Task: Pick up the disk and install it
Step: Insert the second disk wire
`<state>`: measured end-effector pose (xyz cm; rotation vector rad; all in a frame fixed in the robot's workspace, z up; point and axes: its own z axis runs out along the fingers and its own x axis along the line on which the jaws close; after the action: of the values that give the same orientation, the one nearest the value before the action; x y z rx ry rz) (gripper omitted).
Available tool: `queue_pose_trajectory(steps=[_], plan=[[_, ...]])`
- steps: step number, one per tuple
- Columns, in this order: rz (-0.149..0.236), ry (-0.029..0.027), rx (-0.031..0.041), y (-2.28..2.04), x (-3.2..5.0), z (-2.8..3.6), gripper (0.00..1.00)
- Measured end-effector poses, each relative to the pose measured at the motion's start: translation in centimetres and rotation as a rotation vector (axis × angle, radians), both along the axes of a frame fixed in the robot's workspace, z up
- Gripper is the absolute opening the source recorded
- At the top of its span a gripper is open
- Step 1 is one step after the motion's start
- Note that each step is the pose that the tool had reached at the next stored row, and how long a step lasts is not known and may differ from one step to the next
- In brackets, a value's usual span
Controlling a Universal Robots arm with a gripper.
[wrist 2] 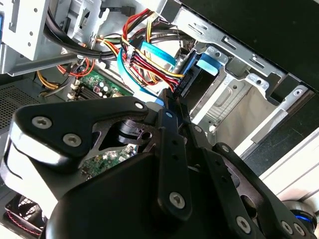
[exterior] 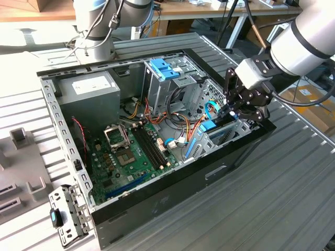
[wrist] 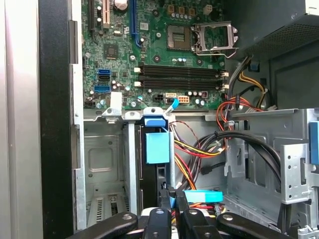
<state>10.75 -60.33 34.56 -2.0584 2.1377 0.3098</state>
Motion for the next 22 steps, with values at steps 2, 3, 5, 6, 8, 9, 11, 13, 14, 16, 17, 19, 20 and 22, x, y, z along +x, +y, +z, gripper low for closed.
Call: queue_pose_trajectory(steps=[2, 3, 5, 6, 8, 9, 11, 13, 14, 16, 17, 19, 20, 22], plan=[[0.0, 0.0, 0.0001, -0.07, 0.0, -0.04, 0.16], [0.0, 0.0, 0.0001, -0.11, 0.0, -0.04, 0.16], [0.0, 0.0, 0.0001, -0.2, 0.0, -0.07, 0.16], [0.0, 0.0, 0.0002, -0.26, 0.0, -0.1, 0.16], [0.0, 0.0, 0.0002, -0.29, 0.0, -0.14, 0.16], [0.0, 0.0, 0.0, -0.3, 0.0, -0.15, 0.16], [0.0, 0.0, 0.0001, -0.33, 0.0, -0.21, 0.16], [0.0, 0.0, 0.0002, -0.36, 0.0, -0.24, 0.16], [0.0, 0.0, 0.0, -0.38, 0.0, -0.27, 0.16], [0.0, 0.0, -0.0001, -0.4, 0.0, -0.34, 0.16], [0.0, -0.0001, 0.0001, -0.42, 0.0, -0.39, 0.16], [0.0, 0.0, 0.0004, -0.5, 0.0, -0.5, 0.16], [0.0, 0.0, 0.0002, -0.54, 0.0, -0.54, 0.16], [0.0, 0.0, 0.0001, -0.57, 0.0, -0.58, 0.16]])
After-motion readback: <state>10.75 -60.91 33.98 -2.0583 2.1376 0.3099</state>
